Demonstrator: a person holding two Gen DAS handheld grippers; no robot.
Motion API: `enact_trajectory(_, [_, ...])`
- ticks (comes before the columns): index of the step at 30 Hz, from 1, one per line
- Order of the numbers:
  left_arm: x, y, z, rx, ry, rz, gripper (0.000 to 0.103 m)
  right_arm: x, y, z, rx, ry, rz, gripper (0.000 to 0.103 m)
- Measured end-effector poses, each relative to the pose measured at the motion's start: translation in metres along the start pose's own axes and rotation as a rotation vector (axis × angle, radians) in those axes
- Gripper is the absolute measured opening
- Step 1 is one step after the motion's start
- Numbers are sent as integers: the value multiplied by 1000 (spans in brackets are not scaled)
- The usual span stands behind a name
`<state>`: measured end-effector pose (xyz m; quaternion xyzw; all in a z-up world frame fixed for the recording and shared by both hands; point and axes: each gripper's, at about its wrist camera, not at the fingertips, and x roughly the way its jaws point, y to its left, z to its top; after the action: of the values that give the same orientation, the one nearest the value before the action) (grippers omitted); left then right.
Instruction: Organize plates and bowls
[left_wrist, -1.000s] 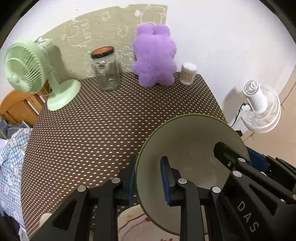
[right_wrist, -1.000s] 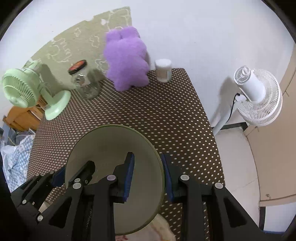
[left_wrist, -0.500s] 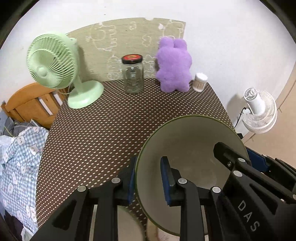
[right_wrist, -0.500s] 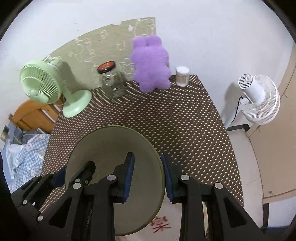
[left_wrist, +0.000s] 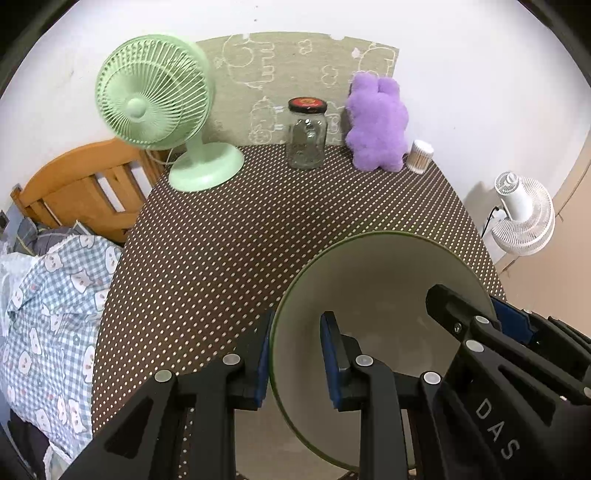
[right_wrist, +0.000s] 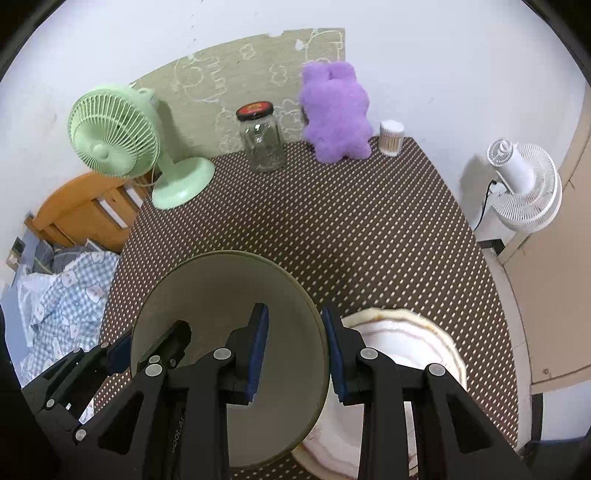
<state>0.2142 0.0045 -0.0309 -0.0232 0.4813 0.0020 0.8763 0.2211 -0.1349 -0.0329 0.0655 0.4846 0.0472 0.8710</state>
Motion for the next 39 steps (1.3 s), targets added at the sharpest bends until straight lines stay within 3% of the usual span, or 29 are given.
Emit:
enact_trajectory(18, [15, 47, -39, -31, 64, -15, 21, 21, 41, -38, -25, 69, -18, 34])
enact_trajectory(32, [38, 58, -60, -63, 136, -31, 21, 45, 53, -56, -57, 143, -60, 34])
enact_trajectory(39, [45, 57, -61, -68, 150, -45, 21, 48, 56, -55, -87, 131, -90, 34])
